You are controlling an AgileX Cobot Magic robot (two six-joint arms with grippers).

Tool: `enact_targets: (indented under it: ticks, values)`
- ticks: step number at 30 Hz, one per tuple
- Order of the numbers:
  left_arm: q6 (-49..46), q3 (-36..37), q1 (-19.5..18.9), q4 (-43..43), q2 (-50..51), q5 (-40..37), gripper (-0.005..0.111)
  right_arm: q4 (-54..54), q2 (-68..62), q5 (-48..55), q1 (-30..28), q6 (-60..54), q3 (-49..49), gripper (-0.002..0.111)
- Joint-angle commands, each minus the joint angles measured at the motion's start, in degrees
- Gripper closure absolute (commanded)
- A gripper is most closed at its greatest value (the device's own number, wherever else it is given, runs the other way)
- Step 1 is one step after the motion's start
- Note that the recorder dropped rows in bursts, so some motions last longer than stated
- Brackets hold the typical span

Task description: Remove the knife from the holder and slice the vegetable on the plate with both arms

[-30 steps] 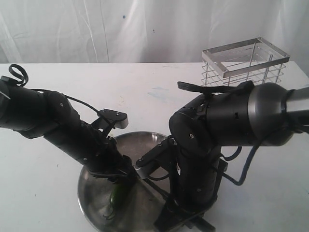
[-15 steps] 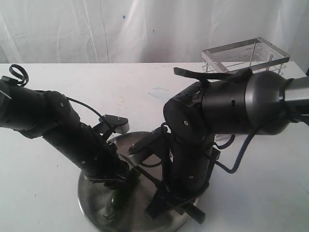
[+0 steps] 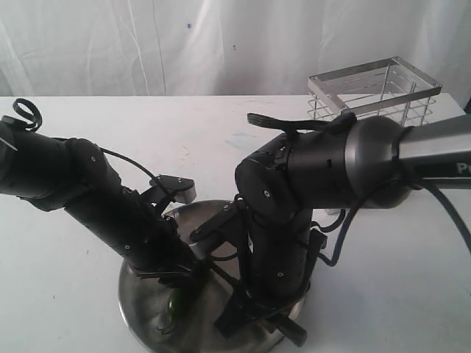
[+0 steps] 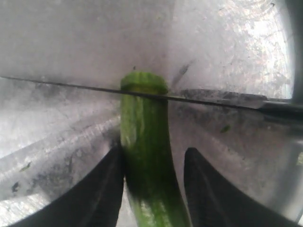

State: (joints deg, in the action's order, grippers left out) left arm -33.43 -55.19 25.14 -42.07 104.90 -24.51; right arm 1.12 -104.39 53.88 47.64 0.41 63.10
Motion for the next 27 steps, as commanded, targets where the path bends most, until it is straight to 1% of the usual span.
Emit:
enact_targets:
  ticks: [1, 3, 7, 9, 11, 20, 23, 27]
  values:
    - [0.6, 1.48, 0.19, 1.25, 1.46, -2.08, 0.059, 0.14, -1.05, -0.06, 0.37, -0.07, 1.73, 0.108]
    - [0.6, 1.48, 0.19, 1.47, 0.82, -1.89, 0.055, 0.14, -1.43, -0.06, 0.37, -0.07, 2.24, 0.108]
    - [0.6, 1.48, 0.19, 1.91, -1.72, -1.21, 0.042, 0.14, -2.22, -0.06, 0.37, -0.07, 2.64, 0.108]
    - [0.6, 1.48, 0.19, 3.19, -3.12, -1.21, 0.04, 0.14, -2.41, 0.05, 0.37, -0.07, 2.64, 0.108]
    - [0.7, 1.48, 0.19, 5.02, -4.16, -1.21, 0.04, 0.14, -2.49, 0.05, 0.37, -0.07, 2.64, 0.108]
    - [7.75, 1.48, 0.19, 17.49, -5.55, -0.31, 0.04, 0.14, -2.49, 0.05, 0.37, -0.07, 2.64, 0.108]
    - [14.07, 1.48, 0.19, 24.82, -5.55, 0.48, 0.042, 0.14, -2.49, 0.05, 0.37, -0.07, 2.64, 0.108]
    - [24.53, 1.48, 0.19, 36.64, -5.55, 0.97, 0.044, 0.14, -2.49, 0.05, 0.37, -0.07, 2.64, 0.108]
